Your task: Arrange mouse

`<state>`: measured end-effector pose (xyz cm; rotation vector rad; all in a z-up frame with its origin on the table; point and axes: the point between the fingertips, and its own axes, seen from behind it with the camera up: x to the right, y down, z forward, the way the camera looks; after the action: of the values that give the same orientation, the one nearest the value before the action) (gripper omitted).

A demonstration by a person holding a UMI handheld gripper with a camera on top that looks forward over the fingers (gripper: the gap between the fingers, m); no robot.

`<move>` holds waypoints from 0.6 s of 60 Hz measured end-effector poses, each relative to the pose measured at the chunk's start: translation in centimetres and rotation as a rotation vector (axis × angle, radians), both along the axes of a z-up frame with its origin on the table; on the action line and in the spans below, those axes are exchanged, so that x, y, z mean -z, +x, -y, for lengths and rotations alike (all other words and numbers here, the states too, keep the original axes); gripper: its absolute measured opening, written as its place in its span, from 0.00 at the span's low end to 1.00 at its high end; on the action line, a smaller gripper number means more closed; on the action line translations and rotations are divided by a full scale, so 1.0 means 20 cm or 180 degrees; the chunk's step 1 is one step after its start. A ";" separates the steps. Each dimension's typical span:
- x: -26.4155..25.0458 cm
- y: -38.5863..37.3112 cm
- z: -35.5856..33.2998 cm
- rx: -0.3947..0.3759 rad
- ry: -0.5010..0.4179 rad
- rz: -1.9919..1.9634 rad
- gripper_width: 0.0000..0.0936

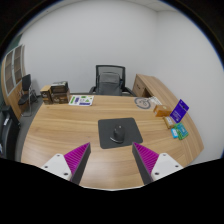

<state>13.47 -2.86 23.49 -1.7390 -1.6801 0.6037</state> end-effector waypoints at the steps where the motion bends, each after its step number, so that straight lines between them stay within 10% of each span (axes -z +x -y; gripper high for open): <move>1: -0.01 0.03 0.01 -0.0013 0.0009 0.0005 0.92; 36: -0.07 0.43 0.12 0.0085 -0.0112 0.0043 0.92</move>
<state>22.07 -5.21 24.95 -1.7913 -1.6621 0.6140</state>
